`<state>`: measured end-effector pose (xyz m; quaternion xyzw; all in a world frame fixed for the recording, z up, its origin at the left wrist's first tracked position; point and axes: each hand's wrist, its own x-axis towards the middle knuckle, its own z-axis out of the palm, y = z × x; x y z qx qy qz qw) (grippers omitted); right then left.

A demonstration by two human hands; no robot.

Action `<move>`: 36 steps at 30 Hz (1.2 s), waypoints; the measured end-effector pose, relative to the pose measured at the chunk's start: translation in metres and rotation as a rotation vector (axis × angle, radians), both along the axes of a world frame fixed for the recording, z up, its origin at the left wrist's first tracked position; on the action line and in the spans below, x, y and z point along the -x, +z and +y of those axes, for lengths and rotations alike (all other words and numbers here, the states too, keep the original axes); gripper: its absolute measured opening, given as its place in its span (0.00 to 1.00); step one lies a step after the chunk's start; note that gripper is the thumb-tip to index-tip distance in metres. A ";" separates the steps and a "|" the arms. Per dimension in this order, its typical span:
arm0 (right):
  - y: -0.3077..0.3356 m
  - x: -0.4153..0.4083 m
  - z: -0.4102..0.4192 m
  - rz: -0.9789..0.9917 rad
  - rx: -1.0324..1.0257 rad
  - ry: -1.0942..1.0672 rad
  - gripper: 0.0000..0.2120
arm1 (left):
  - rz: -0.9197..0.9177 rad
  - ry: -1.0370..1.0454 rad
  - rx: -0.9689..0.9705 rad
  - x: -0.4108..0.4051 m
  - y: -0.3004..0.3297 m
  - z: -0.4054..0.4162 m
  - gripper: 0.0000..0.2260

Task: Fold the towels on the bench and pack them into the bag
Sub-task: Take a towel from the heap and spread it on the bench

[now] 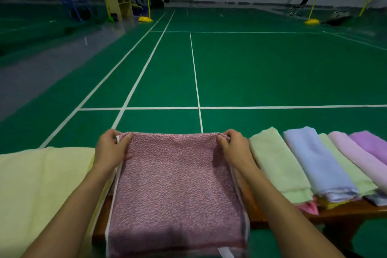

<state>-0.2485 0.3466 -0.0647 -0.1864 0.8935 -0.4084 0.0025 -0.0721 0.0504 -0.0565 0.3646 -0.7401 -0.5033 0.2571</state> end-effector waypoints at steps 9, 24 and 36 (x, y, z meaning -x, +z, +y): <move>-0.018 -0.004 -0.017 -0.072 -0.124 0.017 0.30 | -0.098 -0.190 0.212 0.010 -0.018 -0.008 0.28; -0.019 -0.085 0.058 -0.233 -0.349 0.040 0.19 | -0.240 -0.672 0.306 -0.037 -0.030 0.058 0.12; -0.021 -0.105 0.061 -0.258 0.084 0.106 0.21 | -0.251 -0.925 0.499 0.006 -0.027 0.135 0.18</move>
